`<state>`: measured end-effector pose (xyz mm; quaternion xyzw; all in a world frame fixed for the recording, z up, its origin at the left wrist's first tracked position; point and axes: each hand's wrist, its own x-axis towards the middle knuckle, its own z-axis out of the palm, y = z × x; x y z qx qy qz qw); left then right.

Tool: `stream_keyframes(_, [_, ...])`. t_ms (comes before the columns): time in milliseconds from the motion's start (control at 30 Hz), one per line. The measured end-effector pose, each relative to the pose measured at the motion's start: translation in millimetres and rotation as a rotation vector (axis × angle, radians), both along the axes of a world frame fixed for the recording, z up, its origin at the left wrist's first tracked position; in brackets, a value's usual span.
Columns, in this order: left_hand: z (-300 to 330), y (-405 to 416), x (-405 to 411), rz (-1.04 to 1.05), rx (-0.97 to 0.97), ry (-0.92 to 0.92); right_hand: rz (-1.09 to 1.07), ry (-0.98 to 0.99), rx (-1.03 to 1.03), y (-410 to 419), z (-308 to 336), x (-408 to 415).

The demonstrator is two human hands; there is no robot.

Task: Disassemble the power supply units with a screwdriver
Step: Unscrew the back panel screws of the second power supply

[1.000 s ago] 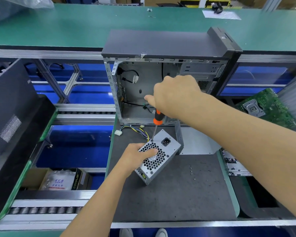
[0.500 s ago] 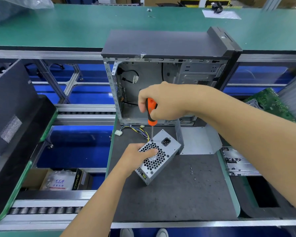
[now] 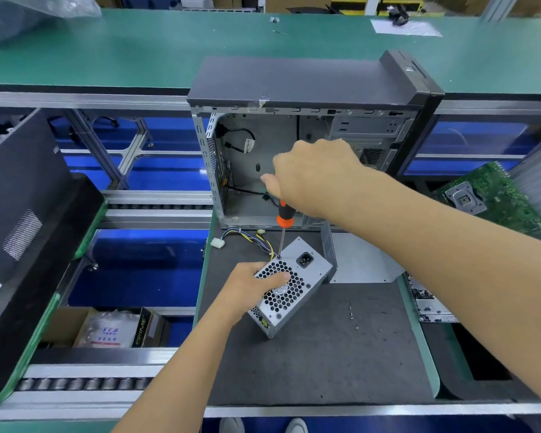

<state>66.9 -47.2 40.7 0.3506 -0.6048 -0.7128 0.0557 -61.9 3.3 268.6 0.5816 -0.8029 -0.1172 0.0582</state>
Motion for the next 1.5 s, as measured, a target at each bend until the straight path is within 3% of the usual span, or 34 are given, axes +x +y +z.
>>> stream_keyframes(200, [0.0, 0.5, -0.1, -0.001, 0.008, -0.004, 0.022, -0.238, 0.045, -0.7, 0.1, -8.7])
stream_keyframes(400, [1.3, 0.1, 0.0, -0.005, 0.02, -0.01, 0.051, -0.355, 0.168, 0.7, 7.8, -3.4])
stream_keyframes(533, [1.0, -0.1, 0.1, -0.004, 0.026, -0.005, 0.066, -0.474, 0.112, -0.7, 3.9, 0.8])
stream_keyframes(567, [0.7, -0.3, 0.0, -0.005, 0.024, -0.004, 0.046, -0.437, 0.08, -0.8, 1.5, 3.2])
stream_keyframes(633, [0.5, -0.1, 0.0, -0.003, 0.02, -0.004, 0.013, -0.174, 0.018, -1.8, -0.8, 8.8])
stream_keyframes(733, [0.7, 0.0, -0.7, 0.004, 0.025, -0.005, 0.004, 0.136, 0.085, -3.3, 2.2, 12.2])
stream_keyframes(833, [1.1, 0.1, -0.8, 0.003, 0.025, -0.008, -0.005, 0.081, 0.037, -2.8, 1.8, 8.3])
stream_keyframes(967, [2.7, 0.5, -0.3, 0.005, 0.031, -0.002, 0.033, -0.138, 0.002, 1.2, -1.1, 2.6])
stream_keyframes(1200, [3.9, 1.2, -0.9, 0.016, 0.04, 0.006, 0.089, -0.465, 0.197, 1.9, 9.6, 4.2])
stream_keyframes(1300, [3.7, 1.1, -0.1, 0.015, 0.026, 0.005, 0.034, -0.383, 0.144, 1.0, 4.9, 6.2])
stream_keyframes(1433, [4.2, 1.0, -0.3, 0.013, 0.029, 0.002, -0.045, -0.004, 0.104, -0.2, 3.8, 7.6])
stream_keyframes(1500, [3.9, 0.8, -0.2, 0.007, 0.032, 0.004, -0.02, 0.012, 0.086, 1.3, 3.5, 5.5])
